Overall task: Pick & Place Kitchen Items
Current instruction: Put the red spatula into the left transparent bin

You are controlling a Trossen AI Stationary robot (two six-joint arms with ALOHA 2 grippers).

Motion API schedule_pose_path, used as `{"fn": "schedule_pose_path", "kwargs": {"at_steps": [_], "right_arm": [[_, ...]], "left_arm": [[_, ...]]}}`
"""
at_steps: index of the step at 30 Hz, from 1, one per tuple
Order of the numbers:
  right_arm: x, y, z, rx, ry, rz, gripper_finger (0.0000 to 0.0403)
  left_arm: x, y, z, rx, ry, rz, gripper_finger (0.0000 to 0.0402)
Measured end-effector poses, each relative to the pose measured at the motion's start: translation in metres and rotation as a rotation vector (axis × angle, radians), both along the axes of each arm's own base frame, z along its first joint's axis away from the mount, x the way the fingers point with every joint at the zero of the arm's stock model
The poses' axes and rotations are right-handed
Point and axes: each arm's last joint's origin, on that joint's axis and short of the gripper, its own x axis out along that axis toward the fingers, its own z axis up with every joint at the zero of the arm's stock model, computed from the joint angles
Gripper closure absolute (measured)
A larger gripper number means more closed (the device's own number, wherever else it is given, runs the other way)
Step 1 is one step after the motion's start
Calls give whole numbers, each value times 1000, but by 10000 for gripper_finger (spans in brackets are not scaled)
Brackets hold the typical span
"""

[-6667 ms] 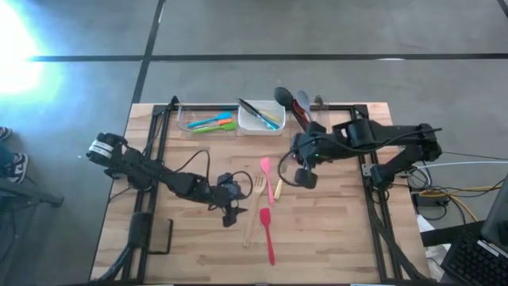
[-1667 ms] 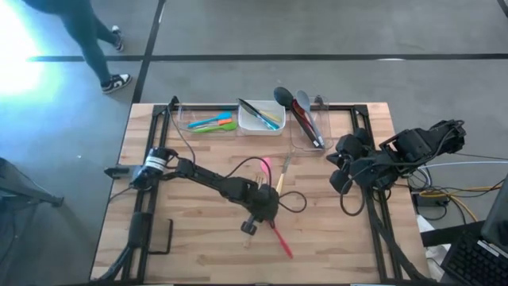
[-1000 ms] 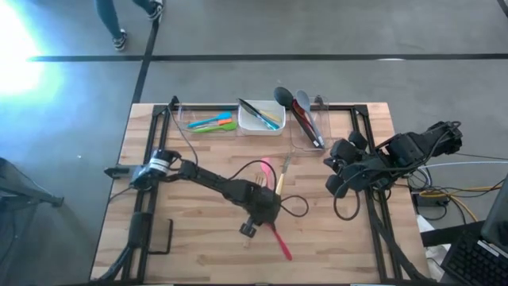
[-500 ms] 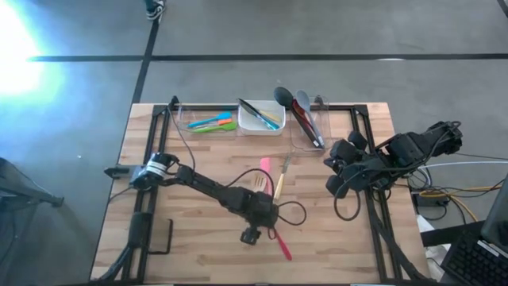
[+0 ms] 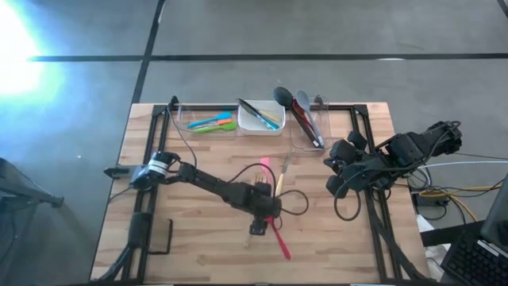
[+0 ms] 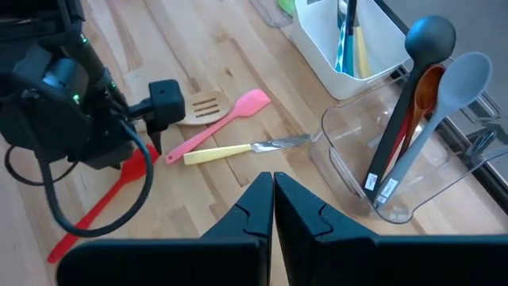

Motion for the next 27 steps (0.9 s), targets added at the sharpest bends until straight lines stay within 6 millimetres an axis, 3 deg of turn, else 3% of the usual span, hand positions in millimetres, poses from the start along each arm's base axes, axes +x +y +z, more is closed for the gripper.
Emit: {"fn": "schedule_pose_path", "kwargs": {"at_steps": [11,22,27], "right_arm": [[0,0,0,-2,2,2,394],[0,0,-2,-8,9,6,394],[1,0,-3,-9,12,6,394]], "left_arm": [[2,1,-10,-75,-12,50,89],[6,-1,-36,-46,26,20,92],[6,-1,-42,-36,46,24,156]]}}
